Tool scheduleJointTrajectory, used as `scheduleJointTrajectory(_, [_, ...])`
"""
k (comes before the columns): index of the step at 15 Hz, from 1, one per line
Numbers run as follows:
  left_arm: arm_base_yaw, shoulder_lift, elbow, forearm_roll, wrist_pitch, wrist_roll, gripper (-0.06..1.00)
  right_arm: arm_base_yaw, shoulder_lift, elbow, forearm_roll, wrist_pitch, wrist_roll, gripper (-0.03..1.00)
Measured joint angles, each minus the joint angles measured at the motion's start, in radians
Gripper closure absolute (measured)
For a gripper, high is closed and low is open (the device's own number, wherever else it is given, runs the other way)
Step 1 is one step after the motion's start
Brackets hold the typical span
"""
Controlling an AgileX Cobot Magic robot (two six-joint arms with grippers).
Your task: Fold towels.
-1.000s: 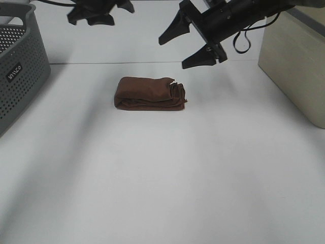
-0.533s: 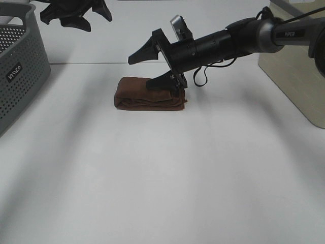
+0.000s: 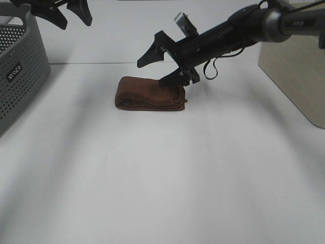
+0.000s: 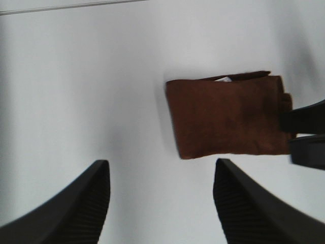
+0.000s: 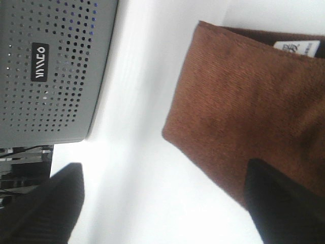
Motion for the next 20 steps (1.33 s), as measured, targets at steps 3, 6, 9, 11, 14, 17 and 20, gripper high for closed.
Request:
scheduleJointTrajectory(3, [0.0, -0.06, 0.0, 0.149, 0.098, 0.016, 0.37, 0.0, -0.152, 0.0, -0.237, 0.062, 0.165, 0.16])
scheduleJointTrajectory(6, [0.0, -0.134, 0.036, 0.239, 0.105, 0.032, 0.37, 0.001, -0.271, 0.0, -0.501, 0.173, 0.361, 0.16])
scheduleJointTrajectory(9, [0.0, -0.269, 0.165, 0.254, 0.104, 0.046, 0.37, 0.001, -0.391, 0.0, -0.758, 0.266, 0.486, 0.16])
scheduleJointTrajectory(11, [0.0, -0.384, 0.323, 0.254, 0.104, 0.056, 0.37, 0.001, -0.483, 0.04, -0.862, 0.266, 0.526, 0.16])
scheduleJointTrajectory(14, [0.0, -0.582, 0.601, 0.254, 0.107, 0.056, 0.37, 0.001, -0.679, 0.209, -0.921, 0.269, 0.537, 0.16])
scheduleJointTrajectory(17, [0.0, -0.809, 0.866, 0.254, 0.11, 0.056, 0.37, 0.001, -0.926, 0.47, -0.973, 0.269, 0.537, 0.16])
scheduleJointTrajectory(20, [0.0, -1.13, 1.105, 0.251, 0.111, 0.056, 0.37, 0.001, -1.274, 0.779, -0.985, 0.273, 0.539, 0.16])
